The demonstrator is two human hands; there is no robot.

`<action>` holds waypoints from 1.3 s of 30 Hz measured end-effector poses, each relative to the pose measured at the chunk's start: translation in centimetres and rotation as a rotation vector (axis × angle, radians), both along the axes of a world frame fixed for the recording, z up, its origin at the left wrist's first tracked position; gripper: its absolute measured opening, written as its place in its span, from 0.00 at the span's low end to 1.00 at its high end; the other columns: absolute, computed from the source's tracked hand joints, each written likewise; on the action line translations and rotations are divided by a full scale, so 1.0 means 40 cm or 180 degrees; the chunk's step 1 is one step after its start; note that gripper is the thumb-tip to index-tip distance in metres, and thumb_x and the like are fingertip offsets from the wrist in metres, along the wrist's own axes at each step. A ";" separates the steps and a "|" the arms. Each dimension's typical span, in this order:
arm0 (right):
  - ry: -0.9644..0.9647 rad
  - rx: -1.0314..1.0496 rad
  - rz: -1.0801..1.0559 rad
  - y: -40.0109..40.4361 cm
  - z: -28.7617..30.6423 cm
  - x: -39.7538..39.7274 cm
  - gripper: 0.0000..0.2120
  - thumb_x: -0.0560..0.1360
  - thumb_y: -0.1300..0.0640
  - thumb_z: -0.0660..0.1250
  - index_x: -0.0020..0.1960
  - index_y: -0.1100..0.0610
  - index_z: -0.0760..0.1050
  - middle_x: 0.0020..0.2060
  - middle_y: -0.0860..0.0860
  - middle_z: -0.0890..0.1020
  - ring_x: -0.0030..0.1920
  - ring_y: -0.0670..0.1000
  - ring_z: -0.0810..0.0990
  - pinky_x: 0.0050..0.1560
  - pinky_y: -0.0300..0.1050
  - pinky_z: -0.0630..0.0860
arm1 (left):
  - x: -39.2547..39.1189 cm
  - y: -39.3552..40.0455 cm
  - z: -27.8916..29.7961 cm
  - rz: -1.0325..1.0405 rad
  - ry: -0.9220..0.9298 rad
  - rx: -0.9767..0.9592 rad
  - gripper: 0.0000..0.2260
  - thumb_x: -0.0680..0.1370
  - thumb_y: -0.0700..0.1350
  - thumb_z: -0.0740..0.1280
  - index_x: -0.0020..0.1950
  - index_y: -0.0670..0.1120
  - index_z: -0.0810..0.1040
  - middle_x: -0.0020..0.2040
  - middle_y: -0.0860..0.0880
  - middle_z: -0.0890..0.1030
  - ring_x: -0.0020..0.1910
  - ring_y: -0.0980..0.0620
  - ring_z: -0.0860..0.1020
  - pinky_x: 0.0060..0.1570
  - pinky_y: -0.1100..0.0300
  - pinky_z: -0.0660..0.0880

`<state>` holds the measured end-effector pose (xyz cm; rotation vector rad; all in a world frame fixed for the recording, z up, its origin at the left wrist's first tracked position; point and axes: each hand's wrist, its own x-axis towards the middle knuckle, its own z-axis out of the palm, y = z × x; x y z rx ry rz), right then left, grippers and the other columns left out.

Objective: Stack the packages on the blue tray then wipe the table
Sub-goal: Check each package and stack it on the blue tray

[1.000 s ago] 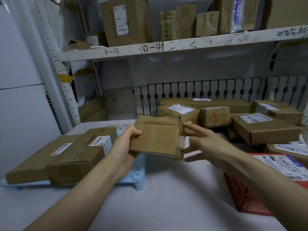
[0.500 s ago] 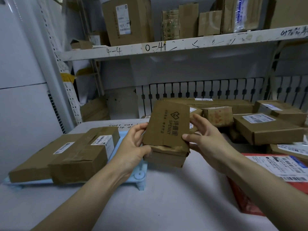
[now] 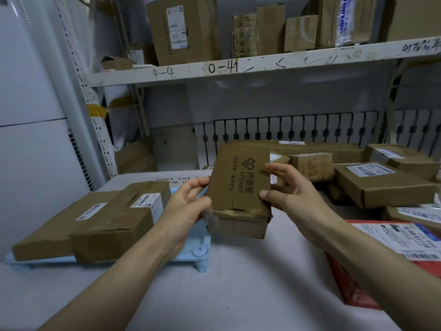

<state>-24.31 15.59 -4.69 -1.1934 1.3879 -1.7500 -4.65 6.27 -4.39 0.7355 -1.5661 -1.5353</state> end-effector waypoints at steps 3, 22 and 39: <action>0.0234 0.0118 0.0076 0.004 0.010 0.007 0.16 0.72 0.56 0.76 0.56 0.42 0.77 0.63 0.49 0.79 0.65 0.50 0.77 0.61 0.45 0.76 | 0.003 0.001 0.017 0.0095 -0.0087 -0.0017 0.23 0.71 0.29 0.62 0.61 0.47 0.78 0.52 0.51 0.86 0.49 0.52 0.79 0.47 0.57 0.73; 0.3555 0.0515 0.0100 0.024 0.045 -0.003 0.63 0.58 0.48 0.82 0.79 0.41 0.43 0.77 0.41 0.50 0.77 0.43 0.52 0.71 0.38 0.62 | 0.046 -0.015 0.062 0.0125 -0.0086 0.0019 0.15 0.76 0.41 0.60 0.59 0.48 0.80 0.53 0.46 0.84 0.49 0.51 0.77 0.50 0.58 0.72; 0.0467 0.0456 -0.0078 0.009 0.155 0.101 0.31 0.71 0.25 0.53 0.50 0.47 0.81 0.41 0.48 0.88 0.49 0.53 0.85 0.55 0.52 0.77 | 0.090 -0.002 0.072 -0.0404 -0.0231 -0.0521 0.31 0.68 0.55 0.73 0.70 0.54 0.72 0.60 0.52 0.83 0.62 0.51 0.79 0.67 0.47 0.69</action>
